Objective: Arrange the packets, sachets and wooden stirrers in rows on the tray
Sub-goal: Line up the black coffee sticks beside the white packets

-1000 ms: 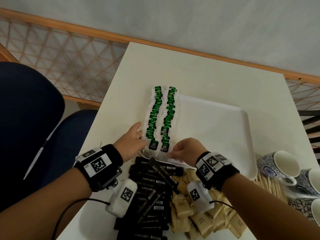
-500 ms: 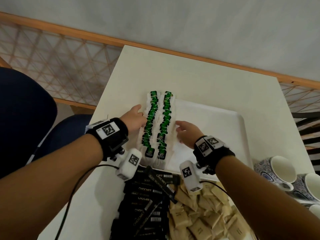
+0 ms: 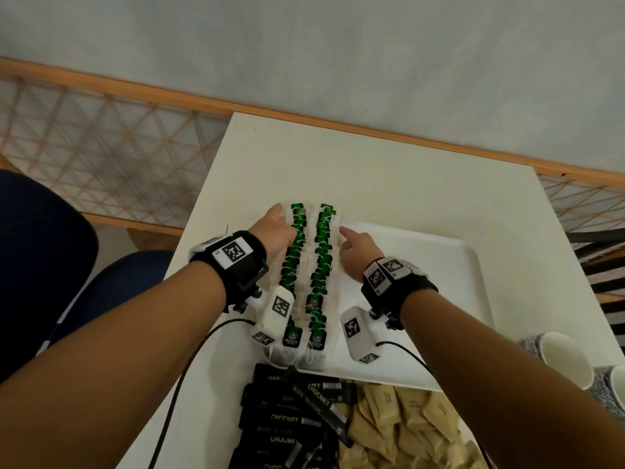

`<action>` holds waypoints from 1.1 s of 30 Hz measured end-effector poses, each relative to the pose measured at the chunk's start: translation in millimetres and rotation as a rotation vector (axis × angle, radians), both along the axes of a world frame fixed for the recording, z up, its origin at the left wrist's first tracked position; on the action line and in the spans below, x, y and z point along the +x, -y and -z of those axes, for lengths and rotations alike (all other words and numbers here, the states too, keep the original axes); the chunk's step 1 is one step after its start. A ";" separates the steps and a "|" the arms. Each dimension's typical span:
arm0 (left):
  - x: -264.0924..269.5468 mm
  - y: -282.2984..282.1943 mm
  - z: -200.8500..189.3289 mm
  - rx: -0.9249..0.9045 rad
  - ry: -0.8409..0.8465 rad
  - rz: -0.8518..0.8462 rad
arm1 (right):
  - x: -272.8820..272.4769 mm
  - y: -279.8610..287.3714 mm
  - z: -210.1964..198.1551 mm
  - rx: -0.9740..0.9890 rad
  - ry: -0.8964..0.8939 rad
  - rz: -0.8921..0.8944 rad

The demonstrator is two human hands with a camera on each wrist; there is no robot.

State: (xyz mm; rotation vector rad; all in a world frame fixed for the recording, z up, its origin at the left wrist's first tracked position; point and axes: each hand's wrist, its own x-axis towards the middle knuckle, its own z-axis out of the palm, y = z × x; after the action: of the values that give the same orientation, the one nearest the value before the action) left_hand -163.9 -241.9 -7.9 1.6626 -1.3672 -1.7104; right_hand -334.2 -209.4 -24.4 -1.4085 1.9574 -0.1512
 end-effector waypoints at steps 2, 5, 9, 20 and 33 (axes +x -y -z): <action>-2.4 3.4 0.1 -0.032 0.055 0.046 | 3.1 2.3 -0.2 -0.007 -0.028 -0.017; 1.5 -0.7 -2.4 -0.067 0.101 0.076 | -2.7 -9.5 -4.5 -0.004 -0.008 0.003; 19.6 -34.5 -13.5 -0.182 0.248 0.132 | -19.5 -62.2 -20.7 -0.132 -0.030 -0.081; 52.1 -198.3 -1.2 -0.778 0.495 0.795 | -0.8 -218.2 -34.0 -0.215 -0.154 -0.523; 66.4 -227.3 -10.7 -0.681 0.468 0.433 | 74.8 -238.0 -32.6 -0.173 -0.269 -1.037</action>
State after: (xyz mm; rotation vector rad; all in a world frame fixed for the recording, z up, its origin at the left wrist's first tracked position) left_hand -97.5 -14.6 2.8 1.4565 -2.3331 -0.8471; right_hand -259.4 28.7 8.2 -2.4634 1.1809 0.3720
